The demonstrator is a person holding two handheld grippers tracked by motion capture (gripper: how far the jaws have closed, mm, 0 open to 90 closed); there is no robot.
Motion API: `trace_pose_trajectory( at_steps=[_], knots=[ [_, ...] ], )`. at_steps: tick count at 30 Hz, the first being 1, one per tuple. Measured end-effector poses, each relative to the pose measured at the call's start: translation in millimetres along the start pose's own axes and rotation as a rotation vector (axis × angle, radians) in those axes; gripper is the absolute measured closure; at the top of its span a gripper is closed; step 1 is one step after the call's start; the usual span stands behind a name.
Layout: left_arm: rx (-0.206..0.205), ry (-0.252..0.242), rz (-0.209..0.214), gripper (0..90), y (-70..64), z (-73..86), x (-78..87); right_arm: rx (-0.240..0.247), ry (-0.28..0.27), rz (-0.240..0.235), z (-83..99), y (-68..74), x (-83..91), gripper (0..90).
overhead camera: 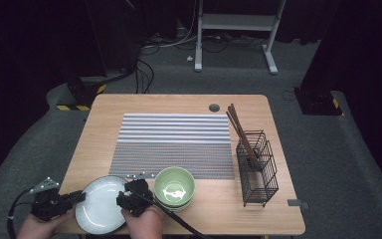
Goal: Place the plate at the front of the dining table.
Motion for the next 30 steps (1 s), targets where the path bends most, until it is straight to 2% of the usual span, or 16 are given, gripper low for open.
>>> trace_pose_trajectory(
  at_steps=[9,10,22,27,28,29,30],
  knots=[
    [-0.006,-0.01,-0.02,81.1,1.1,-0.4,-0.1,0.006,-0.014,0.01,-0.2,-0.3,-1.4,51.9],
    [-0.005,-0.024,-0.029,82.3,0.9,-1.6,1.3,0.015,-0.019,0.024,0.2,-0.9,-1.4,55.0],
    [-0.003,-0.061,-0.045,87.0,0.7,-4.9,7.8,0.019,-0.033,0.032,1.8,-2.1,-1.5,59.4],
    [0.001,-0.08,-0.041,89.3,1.1,-5.9,11.3,0.028,-0.043,0.045,1.5,-2.7,-2.3,63.3],
    [-0.002,-0.085,-0.007,90.0,-1.0,-6.5,11.7,0.027,-0.043,0.046,1.5,-2.7,-2.3,64.0],
    [-0.007,-0.086,0.004,90.0,-3.3,-7.0,11.0,0.03,-0.042,0.042,1.4,-2.6,-2.6,64.7],
    [-0.016,-0.071,-0.023,90.0,-4.2,-6.7,9.2,0.035,-0.04,0.038,1.5,-2.1,-2.9,64.8]
  ],
)
Point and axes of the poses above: each handheld gripper's, and its own axes: x roughly backward along the jaws, z roughly out of its underside, y roughly to its left, the point moved 6 cm from there along -x, roughly forward along the jaws, and after that the axes turned 13 degrees about y, right-handed, at the moved point
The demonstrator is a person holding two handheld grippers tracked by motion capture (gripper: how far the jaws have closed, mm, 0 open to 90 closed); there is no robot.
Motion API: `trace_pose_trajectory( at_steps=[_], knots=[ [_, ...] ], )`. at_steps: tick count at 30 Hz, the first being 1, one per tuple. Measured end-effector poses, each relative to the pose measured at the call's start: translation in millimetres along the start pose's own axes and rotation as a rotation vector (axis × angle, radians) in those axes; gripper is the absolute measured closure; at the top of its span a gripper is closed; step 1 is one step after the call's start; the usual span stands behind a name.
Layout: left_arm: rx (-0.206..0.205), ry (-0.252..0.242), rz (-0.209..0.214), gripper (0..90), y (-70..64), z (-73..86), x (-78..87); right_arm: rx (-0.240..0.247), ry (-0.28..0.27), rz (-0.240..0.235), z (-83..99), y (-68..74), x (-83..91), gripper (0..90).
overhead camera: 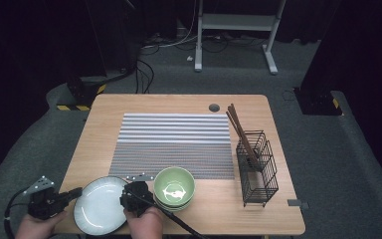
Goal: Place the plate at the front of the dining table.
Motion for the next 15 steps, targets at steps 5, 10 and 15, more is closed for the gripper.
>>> trace_pose_trajectory(
  at_steps=[5,10,15],
  knots=[
    [0.006,0.017,-0.011,84.5,3.4,1.9,2.0,0.018,-0.008,0.015,1.0,0.9,-0.5,66.5],
    [0.025,0.113,0.013,67.8,8.1,8.9,-0.2,0.017,-0.001,0.013,0.9,0.2,0.0,67.3],
    [0.021,0.125,0.011,67.5,1.7,8.4,-6.2,-0.005,0.015,0.0,1.3,0.3,1.4,67.4]
  ],
)
Point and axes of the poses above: each handheld gripper's, and its own axes: x roughly backward along the jaws, z roughly out of its underside, y roughly to its left, the point moved 6 cm from there along -x, roughly forward along the jaws, and after that the axes turned 13 degrees about y, right-handed, at the moved point
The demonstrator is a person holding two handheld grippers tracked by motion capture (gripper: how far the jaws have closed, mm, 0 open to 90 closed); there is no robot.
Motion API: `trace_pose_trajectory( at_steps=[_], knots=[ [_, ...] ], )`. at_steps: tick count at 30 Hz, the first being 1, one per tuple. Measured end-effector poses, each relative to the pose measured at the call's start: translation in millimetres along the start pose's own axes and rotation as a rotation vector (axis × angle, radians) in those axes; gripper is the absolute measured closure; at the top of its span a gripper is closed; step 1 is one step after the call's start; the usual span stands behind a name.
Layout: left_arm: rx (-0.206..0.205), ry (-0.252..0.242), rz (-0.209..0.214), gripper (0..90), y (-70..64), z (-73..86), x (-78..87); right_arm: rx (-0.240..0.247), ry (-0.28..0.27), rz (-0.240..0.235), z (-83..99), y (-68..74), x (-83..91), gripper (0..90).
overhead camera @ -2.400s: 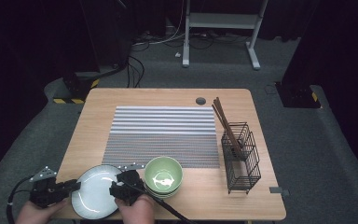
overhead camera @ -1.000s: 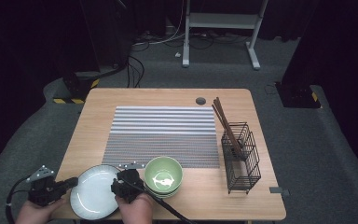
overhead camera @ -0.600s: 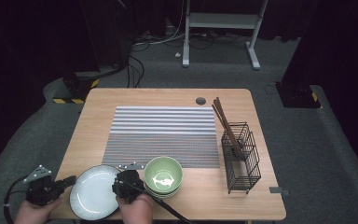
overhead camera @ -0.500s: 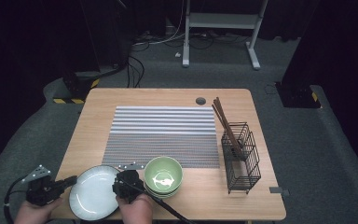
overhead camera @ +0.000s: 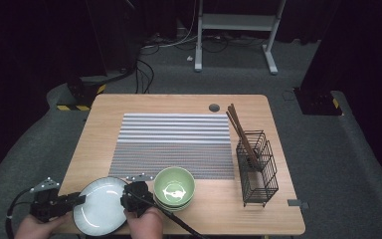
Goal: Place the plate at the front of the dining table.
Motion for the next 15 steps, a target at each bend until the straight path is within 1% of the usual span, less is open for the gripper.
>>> trace_pose_trajectory(
  at_steps=[2,3,5,8,15],
  knots=[
    [0.003,-0.005,-0.014,69.9,0.2,-0.1,-0.3,-0.007,0.002,-0.001,0.5,0.0,0.3,68.3],
    [-0.003,-0.004,-0.024,71.7,0.4,-0.1,-0.3,-0.008,0.0,0.0,0.7,-0.2,0.0,69.9],
    [-0.006,-0.005,-0.035,71.7,-0.3,-0.6,-0.7,-0.009,-0.003,0.003,0.7,-0.2,-0.3,70.4],
    [-0.006,-0.007,-0.039,71.9,-0.1,-1.2,-1.0,-0.011,-0.004,0.005,0.5,0.7,-2.0,73.2],
    [-0.005,-0.012,-0.031,75.3,2.0,-0.4,0.4,0.004,-0.007,0.014,-0.9,2.4,-4.3,73.6]
  ],
)
Point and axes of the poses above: each handheld gripper's, and its own axes: x roughly backward along the jaws, z roughly out of its underside, y roughly to its left, the point moved 6 cm from there along -x, roughly forward along the jaws, and after that the axes turned 13 degrees about y, right-handed, at the moved point
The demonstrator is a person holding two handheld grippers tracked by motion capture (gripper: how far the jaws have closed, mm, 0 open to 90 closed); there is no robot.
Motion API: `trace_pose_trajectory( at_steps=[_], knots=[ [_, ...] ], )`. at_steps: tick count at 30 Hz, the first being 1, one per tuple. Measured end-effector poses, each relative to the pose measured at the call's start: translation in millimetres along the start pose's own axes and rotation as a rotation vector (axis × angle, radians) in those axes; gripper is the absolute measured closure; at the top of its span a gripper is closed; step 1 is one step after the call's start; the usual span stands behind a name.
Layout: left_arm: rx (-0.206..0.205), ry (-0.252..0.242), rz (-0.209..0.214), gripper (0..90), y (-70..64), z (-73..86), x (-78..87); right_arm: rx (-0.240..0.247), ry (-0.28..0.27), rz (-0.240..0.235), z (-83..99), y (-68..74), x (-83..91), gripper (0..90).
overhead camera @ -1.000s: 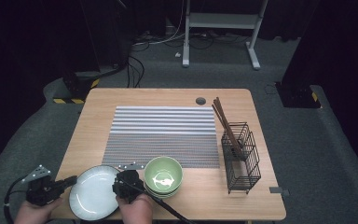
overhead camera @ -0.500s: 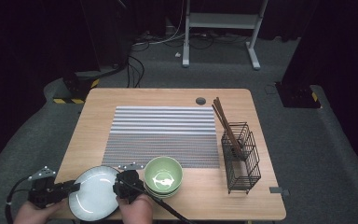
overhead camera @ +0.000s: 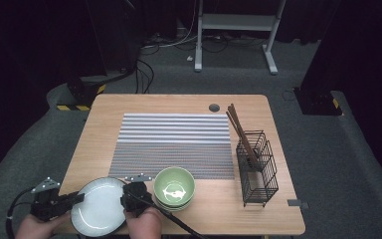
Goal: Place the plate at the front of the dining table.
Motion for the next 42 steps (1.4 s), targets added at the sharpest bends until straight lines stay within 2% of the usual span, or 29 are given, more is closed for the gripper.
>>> trace_pose_trajectory(
  at_steps=[6,8,15,18,21,28,30,36,42],
  knots=[
    [0.009,-0.009,-0.001,75.0,2.4,0.9,3.4,0.021,0.012,0.017,-2.0,3.5,-3.1,73.1],
    [0.0,-0.014,-0.017,77.4,4.3,1.6,3.7,0.035,0.009,0.025,-2.6,5.1,-5.2,72.6],
    [-0.007,-0.024,-0.019,78.3,4.1,1.9,3.5,0.073,0.012,0.042,-3.5,7.6,-7.0,69.1],
    [-0.025,-0.027,-0.045,77.7,3.9,1.6,4.6,0.104,0.013,0.047,-3.3,8.5,-9.8,69.0],
    [-0.024,-0.032,-0.057,77.4,3.3,1.2,5.0,0.124,0.006,0.052,-2.7,8.6,-11.3,69.1],
    [-0.017,-0.047,-0.049,77.8,4.1,0.7,4.5,0.17,-0.008,0.081,-0.9,10.7,-14.7,69.0],
    [-0.02,-0.046,-0.048,77.7,3.6,0.1,4.2,0.186,-0.026,0.104,-0.9,9.7,-15.9,71.1],
    [-0.032,-0.057,-0.036,77.7,2.9,-4.0,0.9,0.189,-0.056,0.131,-3.1,5.6,-17.5,72.3],
    [-0.033,-0.068,-0.034,78.0,3.6,-10.8,-3.1,0.165,-0.065,0.139,-5.1,0.9,-17.0,72.4]
  ],
)
Point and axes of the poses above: each handheld gripper's, and its own axes: x roughly backward along the jaws, z roughly out of its underside, y roughly to its left, the point moved 6 cm from there along -x, roughly forward along the jaws, and after that the axes turned 13 degrees about y, right-handed, at the moved point
